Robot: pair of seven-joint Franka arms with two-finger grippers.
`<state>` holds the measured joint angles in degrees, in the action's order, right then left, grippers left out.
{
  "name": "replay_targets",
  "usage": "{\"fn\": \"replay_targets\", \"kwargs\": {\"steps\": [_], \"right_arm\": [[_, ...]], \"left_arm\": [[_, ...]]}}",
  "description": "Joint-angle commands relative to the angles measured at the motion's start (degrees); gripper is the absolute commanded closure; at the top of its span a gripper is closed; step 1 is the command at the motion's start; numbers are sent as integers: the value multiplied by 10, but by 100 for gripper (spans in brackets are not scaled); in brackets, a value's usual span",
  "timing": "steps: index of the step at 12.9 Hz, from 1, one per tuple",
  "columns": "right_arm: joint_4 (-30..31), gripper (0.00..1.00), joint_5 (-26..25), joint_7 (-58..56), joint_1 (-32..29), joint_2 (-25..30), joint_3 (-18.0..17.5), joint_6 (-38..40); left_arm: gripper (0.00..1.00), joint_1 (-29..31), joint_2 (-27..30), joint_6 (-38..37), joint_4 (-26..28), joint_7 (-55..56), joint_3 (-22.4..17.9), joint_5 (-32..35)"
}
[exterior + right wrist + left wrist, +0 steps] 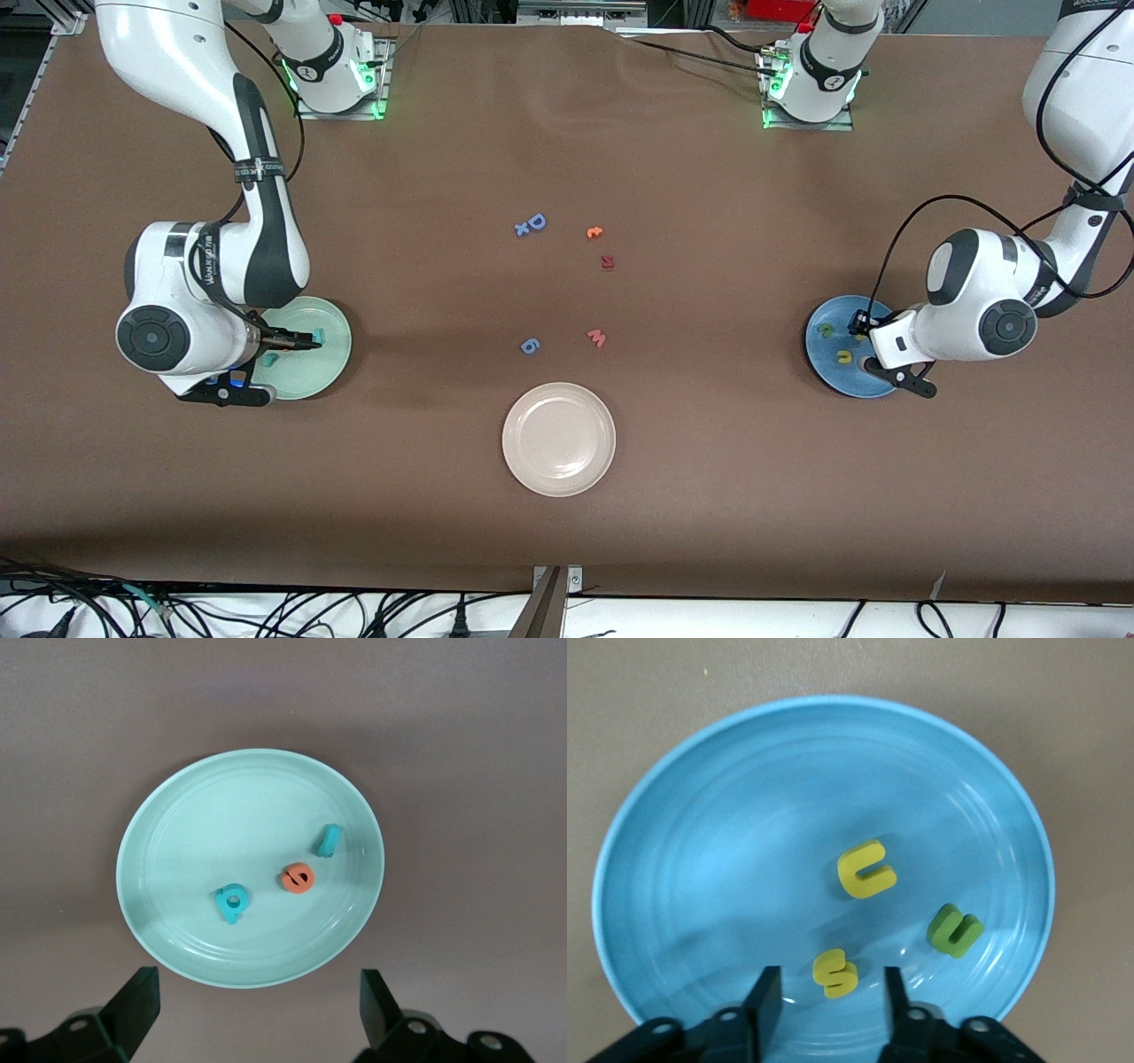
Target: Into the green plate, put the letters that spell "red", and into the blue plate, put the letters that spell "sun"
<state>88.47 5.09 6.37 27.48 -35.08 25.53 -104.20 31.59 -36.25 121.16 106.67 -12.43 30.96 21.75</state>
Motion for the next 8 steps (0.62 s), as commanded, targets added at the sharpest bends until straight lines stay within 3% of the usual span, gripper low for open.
{"fn": "replay_targets", "kwargs": {"steps": [1,5,8], "right_arm": [[-1,0,10,-9,-4,7,0,12],[-1,0,10,-10,-4,8,0,11],[-2,0,10,-10,-4,11,4,13]], "left_arm": [[0,3,32,-46,-21,-11,13,-7],[0,3,121,-200,-87,6,85,-16],[0,2,135,-319,-185,29,137,-17]]}}
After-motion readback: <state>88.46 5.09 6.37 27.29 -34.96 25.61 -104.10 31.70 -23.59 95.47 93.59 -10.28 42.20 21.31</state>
